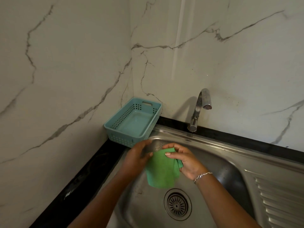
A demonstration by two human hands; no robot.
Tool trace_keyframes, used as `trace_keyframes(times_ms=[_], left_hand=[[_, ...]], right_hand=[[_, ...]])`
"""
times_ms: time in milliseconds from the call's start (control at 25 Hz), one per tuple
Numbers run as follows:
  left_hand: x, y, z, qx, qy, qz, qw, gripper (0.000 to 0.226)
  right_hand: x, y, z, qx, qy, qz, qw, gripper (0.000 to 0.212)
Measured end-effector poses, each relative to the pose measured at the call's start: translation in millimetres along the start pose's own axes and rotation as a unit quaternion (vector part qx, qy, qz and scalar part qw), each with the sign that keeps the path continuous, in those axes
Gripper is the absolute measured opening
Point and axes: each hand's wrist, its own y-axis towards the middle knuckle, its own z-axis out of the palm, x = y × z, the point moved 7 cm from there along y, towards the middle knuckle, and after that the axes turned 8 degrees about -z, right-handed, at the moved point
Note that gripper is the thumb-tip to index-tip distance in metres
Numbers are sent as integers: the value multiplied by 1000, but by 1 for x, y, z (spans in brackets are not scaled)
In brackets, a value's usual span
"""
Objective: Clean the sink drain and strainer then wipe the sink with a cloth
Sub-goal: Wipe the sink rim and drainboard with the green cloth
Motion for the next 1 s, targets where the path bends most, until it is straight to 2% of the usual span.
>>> trace_keyframes(times_ms=[120,240,360,440,640,720,800,920,1000], left_hand=[[-5,5,-6,70,-39,-18,997,22],[-13,8,-11,55,0,-12,998,6],[-18,10,-13,14,25,-21,999,6],[-22,13,-16,4,13,-26,1000,7],[-41,28,-30,97,16,1,995,22],[-53,42,-44,103,55,27,993,23],[-70,63,-64,71,114,65,989,22],[-92,97,-88,25,214,136,967,19],[-90,120,-95,7,273,151,950,16]], right_hand=[[11,-4,3,1,3,-21,1000,26],[15,-5,4,19,-5,-35,999,29],[22,-4,4,37,-74,-54,995,40],[30,-1,1,7,-110,-77,991,40],[74,12,7,-21,-176,-162,971,28],[96,21,15,-14,-210,-181,961,26],[118,38,21,-15,-277,-193,941,22],[152,74,35,-37,-404,-247,880,17],[159,100,48,-39,-456,-268,848,16]])
